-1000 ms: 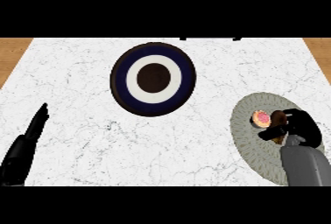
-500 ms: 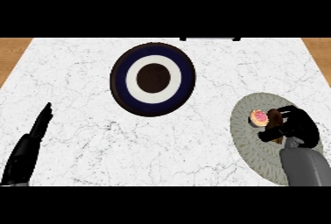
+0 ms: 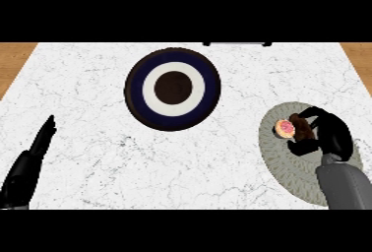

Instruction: Pick the sweet potato from the placemat and place it in the plate

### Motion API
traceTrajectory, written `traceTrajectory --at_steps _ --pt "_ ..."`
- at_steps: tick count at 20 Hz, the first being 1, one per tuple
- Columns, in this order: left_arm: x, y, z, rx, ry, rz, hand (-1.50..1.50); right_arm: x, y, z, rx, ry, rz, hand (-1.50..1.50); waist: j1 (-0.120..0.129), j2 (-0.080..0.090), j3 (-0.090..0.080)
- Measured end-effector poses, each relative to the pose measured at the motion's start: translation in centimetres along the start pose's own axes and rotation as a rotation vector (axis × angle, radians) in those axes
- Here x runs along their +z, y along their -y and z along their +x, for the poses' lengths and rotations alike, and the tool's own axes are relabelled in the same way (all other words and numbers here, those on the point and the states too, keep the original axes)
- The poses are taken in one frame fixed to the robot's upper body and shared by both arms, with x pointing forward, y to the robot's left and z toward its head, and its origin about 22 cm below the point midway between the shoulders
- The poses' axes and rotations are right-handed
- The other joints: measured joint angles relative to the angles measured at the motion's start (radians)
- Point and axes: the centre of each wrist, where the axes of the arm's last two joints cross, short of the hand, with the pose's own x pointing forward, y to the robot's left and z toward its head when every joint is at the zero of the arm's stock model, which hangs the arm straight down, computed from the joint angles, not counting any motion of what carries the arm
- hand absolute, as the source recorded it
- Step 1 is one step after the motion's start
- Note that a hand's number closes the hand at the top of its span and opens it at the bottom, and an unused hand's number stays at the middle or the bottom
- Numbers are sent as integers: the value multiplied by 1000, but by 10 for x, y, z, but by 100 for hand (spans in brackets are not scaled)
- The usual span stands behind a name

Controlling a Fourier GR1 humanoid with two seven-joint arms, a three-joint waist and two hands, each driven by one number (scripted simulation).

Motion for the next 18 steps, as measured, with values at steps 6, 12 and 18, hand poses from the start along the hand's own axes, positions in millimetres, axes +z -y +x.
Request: traceTrajectory --at_steps 6,12,18 --pt "0 -1 2 2 0 -2 0 4 18 23 -55 148 -214 150 -7 1 5" --pt "5 0 -5 -3 -19 4 0 30 49 60 -173 390 -327 150 -15 -2 6" --pt "0 1 -2 -2 -14 4 0 63 76 109 -258 560 -295 150 -12 0 6"
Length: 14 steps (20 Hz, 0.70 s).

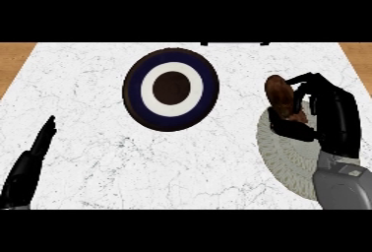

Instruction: Pick the sweet potato from the placemat and place it in the plate

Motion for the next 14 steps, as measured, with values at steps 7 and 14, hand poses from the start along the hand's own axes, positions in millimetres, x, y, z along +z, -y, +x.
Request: traceTrajectory --at_steps 7,14 --pt "-7 -2 0 3 7 -11 0 -28 -24 72 -88 54 41 150 12 3 0" --pt "-5 3 -1 5 25 -16 0 -58 -65 119 -133 18 118 150 21 6 0"
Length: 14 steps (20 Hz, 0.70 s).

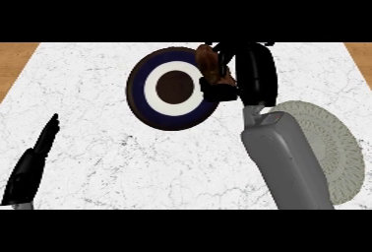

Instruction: Pick the sweet potato from the placemat and place it in the plate

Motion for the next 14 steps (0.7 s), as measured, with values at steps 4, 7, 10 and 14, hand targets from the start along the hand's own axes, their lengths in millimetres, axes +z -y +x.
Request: traceTrajectory --at_steps 4,7,10,14 --pt "-3 -1 4 0 -4 -4 0 -21 -25 10 11 -34 73 150 8 2 0" --pt "-4 0 3 1 1 -8 0 -30 -45 13 20 -55 118 150 12 4 0" --pt "-6 5 7 1 9 -21 0 -39 -63 9 24 -74 150 150 23 7 0" --pt "-11 5 11 -2 20 -32 0 -44 -77 6 -41 -124 188 150 43 12 0"
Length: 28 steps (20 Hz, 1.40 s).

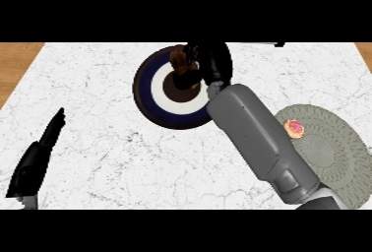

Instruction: Pick the sweet potato from the placemat and place it in the plate

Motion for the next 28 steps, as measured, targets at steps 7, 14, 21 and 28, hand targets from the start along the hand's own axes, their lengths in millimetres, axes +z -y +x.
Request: traceTrajectory --at_steps 7,14,21,28 --pt "-3 5 -1 1 15 -13 0 -9 -16 -13 -94 -137 -24 -150 16 3 0" --pt "-2 7 -1 1 7 -10 0 -12 -14 -17 -261 -104 -167 -150 7 2 1" --pt "3 3 -8 2 -17 18 0 -11 -1 -45 -455 -163 -360 -150 -27 -5 1" --pt "7 -7 -13 7 -31 40 0 10 24 -112 -658 -114 -432 -150 -53 -10 2"
